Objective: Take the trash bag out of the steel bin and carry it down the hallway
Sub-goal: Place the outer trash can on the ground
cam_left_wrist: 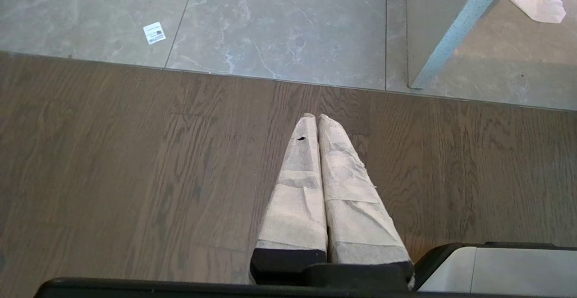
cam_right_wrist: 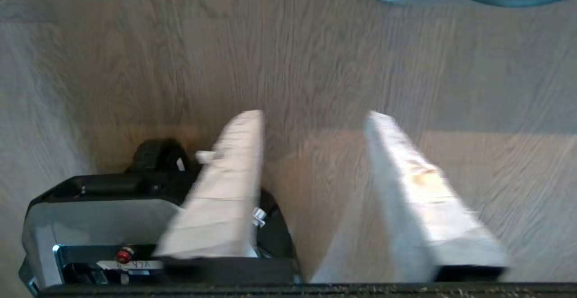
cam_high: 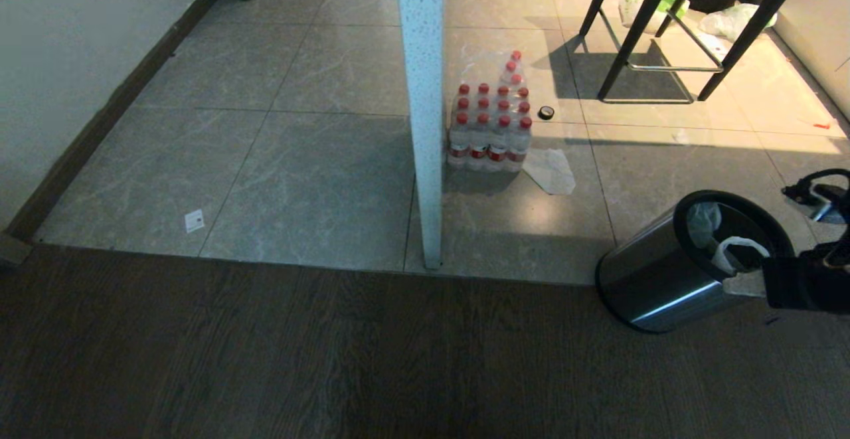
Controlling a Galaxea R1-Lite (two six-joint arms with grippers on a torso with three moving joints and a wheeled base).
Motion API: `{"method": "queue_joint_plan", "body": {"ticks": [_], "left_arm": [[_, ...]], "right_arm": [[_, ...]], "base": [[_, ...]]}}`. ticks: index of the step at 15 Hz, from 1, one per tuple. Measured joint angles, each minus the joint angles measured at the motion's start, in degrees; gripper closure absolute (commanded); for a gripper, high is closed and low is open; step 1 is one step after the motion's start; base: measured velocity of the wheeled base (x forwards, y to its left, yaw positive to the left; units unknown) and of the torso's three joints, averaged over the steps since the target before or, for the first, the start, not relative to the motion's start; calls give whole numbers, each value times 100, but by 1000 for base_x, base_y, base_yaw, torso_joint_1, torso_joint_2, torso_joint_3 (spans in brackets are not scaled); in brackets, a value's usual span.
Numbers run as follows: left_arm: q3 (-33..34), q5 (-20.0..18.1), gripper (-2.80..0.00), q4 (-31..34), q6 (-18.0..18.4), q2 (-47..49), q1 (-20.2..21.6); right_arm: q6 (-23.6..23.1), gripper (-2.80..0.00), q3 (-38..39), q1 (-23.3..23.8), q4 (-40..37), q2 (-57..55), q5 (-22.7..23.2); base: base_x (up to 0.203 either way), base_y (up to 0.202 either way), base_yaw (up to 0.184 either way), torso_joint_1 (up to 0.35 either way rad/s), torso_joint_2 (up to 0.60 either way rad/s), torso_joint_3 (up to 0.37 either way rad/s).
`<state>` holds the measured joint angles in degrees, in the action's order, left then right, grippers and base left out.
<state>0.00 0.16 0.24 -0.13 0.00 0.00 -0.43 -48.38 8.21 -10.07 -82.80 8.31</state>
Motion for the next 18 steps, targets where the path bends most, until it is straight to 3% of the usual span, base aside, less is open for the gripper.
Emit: {"method": "queue_joint_plan", "body": {"ticks": [9, 12, 18], "left_arm": [[0, 0, 0, 2, 8, 0, 0], [0, 0, 0, 2, 5, 0, 0], [0, 0, 0, 2, 4, 0, 0]], "right_arm": [[-231, -280, -1548, 657, 1033, -2379, 548], [-187, -280, -2051, 703, 1606, -3090, 660], [-157, -280, -2650, 674, 1785, -4150, 1056]], "base": [[0, 0, 0, 0, 0, 0], [0, 0, 0, 0, 0, 0], [0, 0, 0, 0, 0, 0]]}}
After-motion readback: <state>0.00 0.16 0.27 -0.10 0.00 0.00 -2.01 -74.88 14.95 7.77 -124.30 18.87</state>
